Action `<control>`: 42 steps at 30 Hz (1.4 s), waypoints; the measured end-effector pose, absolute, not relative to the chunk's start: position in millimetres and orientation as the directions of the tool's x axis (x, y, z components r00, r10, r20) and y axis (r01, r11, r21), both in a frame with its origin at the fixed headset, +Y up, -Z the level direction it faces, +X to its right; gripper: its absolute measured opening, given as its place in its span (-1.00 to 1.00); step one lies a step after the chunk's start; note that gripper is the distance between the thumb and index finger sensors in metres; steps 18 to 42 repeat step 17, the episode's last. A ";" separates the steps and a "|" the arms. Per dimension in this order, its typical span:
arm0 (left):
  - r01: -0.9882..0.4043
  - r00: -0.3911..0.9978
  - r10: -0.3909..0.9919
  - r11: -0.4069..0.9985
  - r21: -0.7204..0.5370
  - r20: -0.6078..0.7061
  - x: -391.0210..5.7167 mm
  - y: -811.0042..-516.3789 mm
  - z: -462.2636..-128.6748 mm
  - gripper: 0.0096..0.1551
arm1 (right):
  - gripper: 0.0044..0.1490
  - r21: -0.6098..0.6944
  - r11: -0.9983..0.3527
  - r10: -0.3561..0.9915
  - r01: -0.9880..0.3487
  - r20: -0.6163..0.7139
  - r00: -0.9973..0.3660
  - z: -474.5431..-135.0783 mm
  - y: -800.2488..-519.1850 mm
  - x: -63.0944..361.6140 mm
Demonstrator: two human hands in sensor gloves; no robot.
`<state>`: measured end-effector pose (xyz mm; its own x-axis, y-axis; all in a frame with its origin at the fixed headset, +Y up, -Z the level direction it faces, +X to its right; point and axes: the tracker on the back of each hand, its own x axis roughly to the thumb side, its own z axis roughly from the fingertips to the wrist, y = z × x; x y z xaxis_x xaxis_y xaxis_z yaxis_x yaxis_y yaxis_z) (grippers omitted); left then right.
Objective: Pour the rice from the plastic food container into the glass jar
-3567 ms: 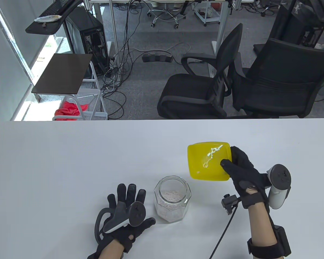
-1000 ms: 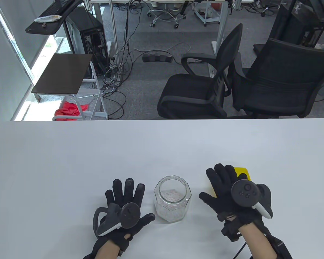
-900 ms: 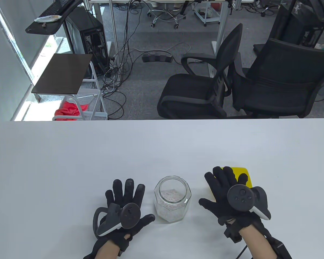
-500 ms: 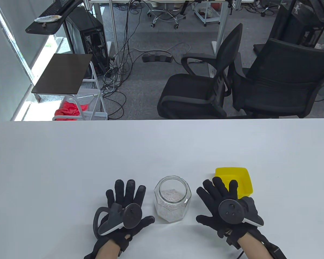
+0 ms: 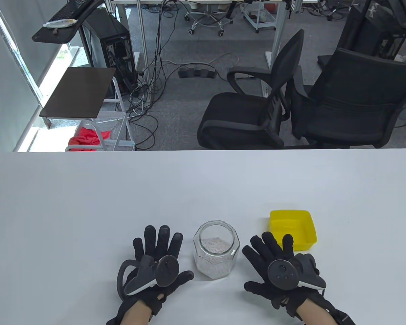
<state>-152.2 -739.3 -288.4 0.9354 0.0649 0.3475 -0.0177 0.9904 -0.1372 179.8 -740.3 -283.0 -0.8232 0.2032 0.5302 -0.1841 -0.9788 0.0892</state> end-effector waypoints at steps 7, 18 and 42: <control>-0.018 0.930 0.068 0.990 -0.142 0.361 -149.3 -740.7 -287.8 0.29 | 0.15 0.092 -0.979 0.204 -0.183 0.511 -0.835 -280.5 -739.5 180.7; -0.025 0.929 0.074 0.990 -0.138 0.363 -149.2 -739.8 -287.8 0.30 | 0.16 0.090 -0.969 0.244 -0.229 0.464 -0.852 -282.0 -735.8 190.9; -0.025 0.929 0.074 0.990 -0.138 0.363 -149.2 -739.8 -287.8 0.30 | 0.16 0.090 -0.969 0.244 -0.229 0.464 -0.852 -282.0 -735.8 190.9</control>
